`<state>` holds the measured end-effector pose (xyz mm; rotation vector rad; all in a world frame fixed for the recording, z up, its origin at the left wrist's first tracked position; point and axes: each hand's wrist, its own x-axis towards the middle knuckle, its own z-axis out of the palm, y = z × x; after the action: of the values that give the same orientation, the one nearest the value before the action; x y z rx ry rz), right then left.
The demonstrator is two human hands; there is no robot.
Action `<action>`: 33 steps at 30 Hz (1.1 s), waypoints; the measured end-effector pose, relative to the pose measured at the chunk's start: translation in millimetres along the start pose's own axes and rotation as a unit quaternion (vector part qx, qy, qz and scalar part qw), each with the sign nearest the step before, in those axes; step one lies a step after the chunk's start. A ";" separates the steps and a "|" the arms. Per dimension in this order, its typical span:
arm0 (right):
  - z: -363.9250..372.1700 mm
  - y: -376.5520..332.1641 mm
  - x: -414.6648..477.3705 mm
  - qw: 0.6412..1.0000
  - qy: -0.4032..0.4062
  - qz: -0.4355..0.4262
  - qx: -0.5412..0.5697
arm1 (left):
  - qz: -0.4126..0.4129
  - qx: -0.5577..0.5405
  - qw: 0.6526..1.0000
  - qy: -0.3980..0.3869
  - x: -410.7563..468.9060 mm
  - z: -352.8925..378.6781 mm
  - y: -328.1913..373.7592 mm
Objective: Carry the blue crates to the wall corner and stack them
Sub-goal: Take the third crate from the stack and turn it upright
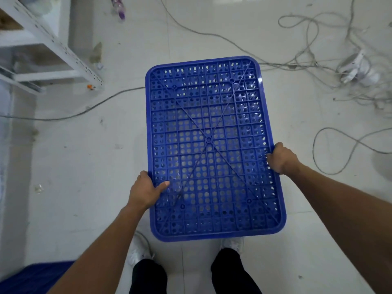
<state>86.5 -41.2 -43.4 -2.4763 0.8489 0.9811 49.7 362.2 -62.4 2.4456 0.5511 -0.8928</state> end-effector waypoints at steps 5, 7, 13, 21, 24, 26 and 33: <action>-10.7 9.2 -9.1 1.000 0.020 -0.015 -0.010 | 0.006 -0.002 1.000 -0.012 -6.1 5.5 8.9; -16.3 8.2 -17.0 0.999 0.023 -0.027 -0.011 | -0.005 -0.021 1.000 -0.016 -9.0 4.1 11.3; -26.7 -6.9 -48.3 0.997 0.027 -0.071 -0.007 | -0.054 -0.060 0.994 -0.068 -18.0 -9.2 12.8; -7.8 -70.2 -116.3 0.981 0.116 -0.155 0.012 | -0.008 -0.005 0.995 -0.099 -36.9 -52.2 2.7; 0.3 -103.3 -140.4 0.973 0.133 -0.187 0.033 | 0.054 -0.007 0.993 -0.105 -47.8 -67.8 3.1; 6.4 -125.0 -153.6 0.970 0.127 -0.201 0.054 | 0.080 -0.024 0.990 -0.111 -56.8 -80.7 2.4; 25.0 -185.5 -189.1 0.960 0.068 -0.246 0.117 | 0.153 -0.149 0.974 -0.068 -94.3 -121.5 0.4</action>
<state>82.9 189.0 89.9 -2.3889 0.3268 0.5093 42.3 410.2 83.6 2.1043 0.2284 -0.7779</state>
